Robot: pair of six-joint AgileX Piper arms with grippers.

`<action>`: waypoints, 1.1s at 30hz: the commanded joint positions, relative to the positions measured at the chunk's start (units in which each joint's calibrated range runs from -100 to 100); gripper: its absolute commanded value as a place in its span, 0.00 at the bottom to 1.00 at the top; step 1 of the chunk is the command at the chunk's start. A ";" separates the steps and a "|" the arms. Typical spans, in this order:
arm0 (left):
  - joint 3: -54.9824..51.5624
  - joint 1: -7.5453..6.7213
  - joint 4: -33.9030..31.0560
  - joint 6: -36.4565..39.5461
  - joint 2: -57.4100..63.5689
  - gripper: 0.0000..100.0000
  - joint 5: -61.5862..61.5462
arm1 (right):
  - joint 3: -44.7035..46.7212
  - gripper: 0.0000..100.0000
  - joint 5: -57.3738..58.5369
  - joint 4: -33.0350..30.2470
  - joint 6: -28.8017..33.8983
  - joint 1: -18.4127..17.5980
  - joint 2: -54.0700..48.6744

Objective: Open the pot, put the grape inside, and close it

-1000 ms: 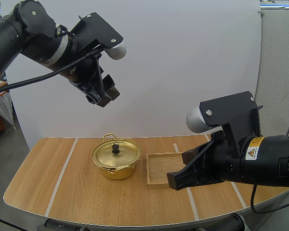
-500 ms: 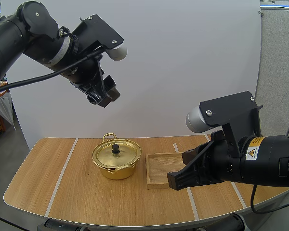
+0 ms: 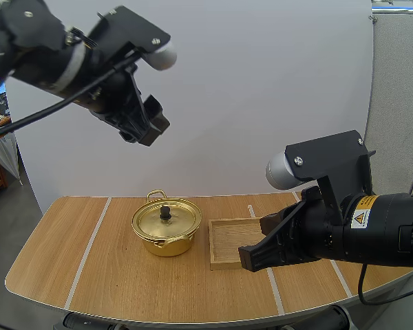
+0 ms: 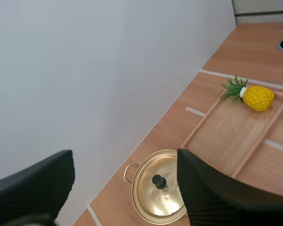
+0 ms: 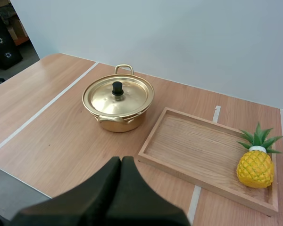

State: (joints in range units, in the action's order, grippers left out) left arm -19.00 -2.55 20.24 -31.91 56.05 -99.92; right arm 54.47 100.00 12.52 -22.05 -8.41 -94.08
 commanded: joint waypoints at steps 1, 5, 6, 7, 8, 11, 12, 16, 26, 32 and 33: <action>0.14 -0.12 0.44 3.67 4.38 0.99 -0.08 | 0.10 0.00 0.00 0.08 -0.61 0.24 -0.39; 0.14 -0.12 0.44 8.47 10.44 0.99 -0.08 | 0.10 0.00 0.00 0.08 -0.61 0.24 -0.39; 0.14 -0.12 0.44 9.52 11.74 0.99 -0.08 | 0.10 0.00 0.00 0.08 -0.61 0.24 -0.39; 0.14 -0.12 0.44 11.09 13.72 0.99 -0.08 | 0.10 0.00 0.00 0.10 -0.61 0.24 -0.39; 0.14 -0.12 0.44 11.99 15.05 0.99 -0.08 | 0.10 0.00 0.00 0.10 -0.61 0.24 -0.39; 0.02 0.04 0.20 12.99 19.54 0.99 -0.08 | 0.10 0.00 0.00 0.10 -0.51 0.24 -0.50; 0.02 0.20 0.13 12.99 21.04 0.99 -0.08 | 0.10 0.00 0.00 0.10 -0.24 0.24 -0.50; 0.02 0.50 -0.85 13.28 26.47 0.86 -0.08 | 0.10 0.00 -1.70 0.25 0.95 0.24 -3.16; -1.02 0.58 -1.83 14.95 38.21 0.00 -0.08 | -0.22 0.00 -4.21 0.97 1.17 1.19 -5.92; -7.53 1.95 -1.95 18.19 43.95 0.00 -0.08 | -0.22 0.00 -8.61 0.97 1.58 3.26 -5.92; -8.36 2.16 -1.60 18.41 43.95 0.00 -0.08 | -0.22 0.00 -10.41 1.12 1.79 3.52 -5.92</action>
State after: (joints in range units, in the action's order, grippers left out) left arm -24.50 -0.96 18.89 -15.56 99.55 -100.00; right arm 54.47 95.33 13.23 -20.99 -5.95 -99.53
